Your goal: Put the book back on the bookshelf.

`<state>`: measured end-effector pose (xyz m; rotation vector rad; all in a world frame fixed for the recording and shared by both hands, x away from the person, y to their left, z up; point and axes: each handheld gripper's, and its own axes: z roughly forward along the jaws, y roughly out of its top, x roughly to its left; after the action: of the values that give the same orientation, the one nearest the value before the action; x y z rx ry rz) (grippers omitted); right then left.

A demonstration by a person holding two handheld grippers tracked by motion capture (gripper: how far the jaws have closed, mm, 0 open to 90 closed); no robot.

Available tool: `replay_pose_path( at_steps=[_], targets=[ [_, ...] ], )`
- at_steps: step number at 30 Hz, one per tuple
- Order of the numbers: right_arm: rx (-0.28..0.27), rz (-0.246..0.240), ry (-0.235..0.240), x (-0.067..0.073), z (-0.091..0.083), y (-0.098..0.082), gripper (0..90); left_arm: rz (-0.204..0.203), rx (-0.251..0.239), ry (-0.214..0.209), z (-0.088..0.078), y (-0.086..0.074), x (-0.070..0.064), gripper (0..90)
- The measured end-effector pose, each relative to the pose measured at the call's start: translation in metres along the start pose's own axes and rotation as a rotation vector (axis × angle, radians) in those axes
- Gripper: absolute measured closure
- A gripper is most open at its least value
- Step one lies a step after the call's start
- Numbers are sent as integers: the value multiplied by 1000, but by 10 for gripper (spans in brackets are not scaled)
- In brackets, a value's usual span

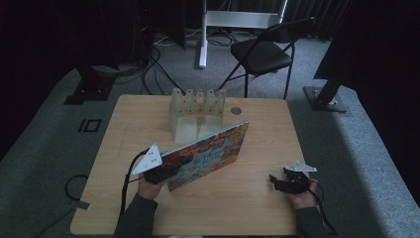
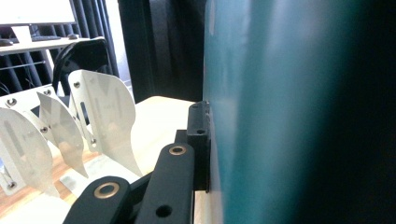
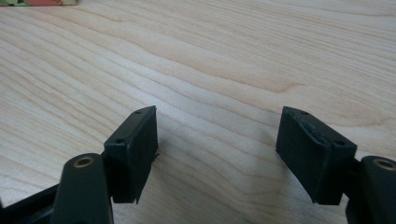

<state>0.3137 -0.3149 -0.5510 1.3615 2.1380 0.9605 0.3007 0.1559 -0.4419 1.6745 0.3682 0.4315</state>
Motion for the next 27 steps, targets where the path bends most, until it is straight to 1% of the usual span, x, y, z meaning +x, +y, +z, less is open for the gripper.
replay_pose_path(
  at_steps=[5, 12, 16, 27],
  targets=[
    [-5, 6, -5, -1, 0, -1, 254, -9, 1, 11, -1, 0, 0, 807],
    [-2, 4, -7, -1, 1, -1, 239, -16, 2, 19, -3, 0, -1, 808],
    [-1, 4, -8, -1, 1, -1, 229, -26, 2, 27, -5, 0, 0, 808],
    [3, 7, -10, -1, 2, 0, 203, -31, 4, 45, -11, -1, 1, 808]
  ],
)
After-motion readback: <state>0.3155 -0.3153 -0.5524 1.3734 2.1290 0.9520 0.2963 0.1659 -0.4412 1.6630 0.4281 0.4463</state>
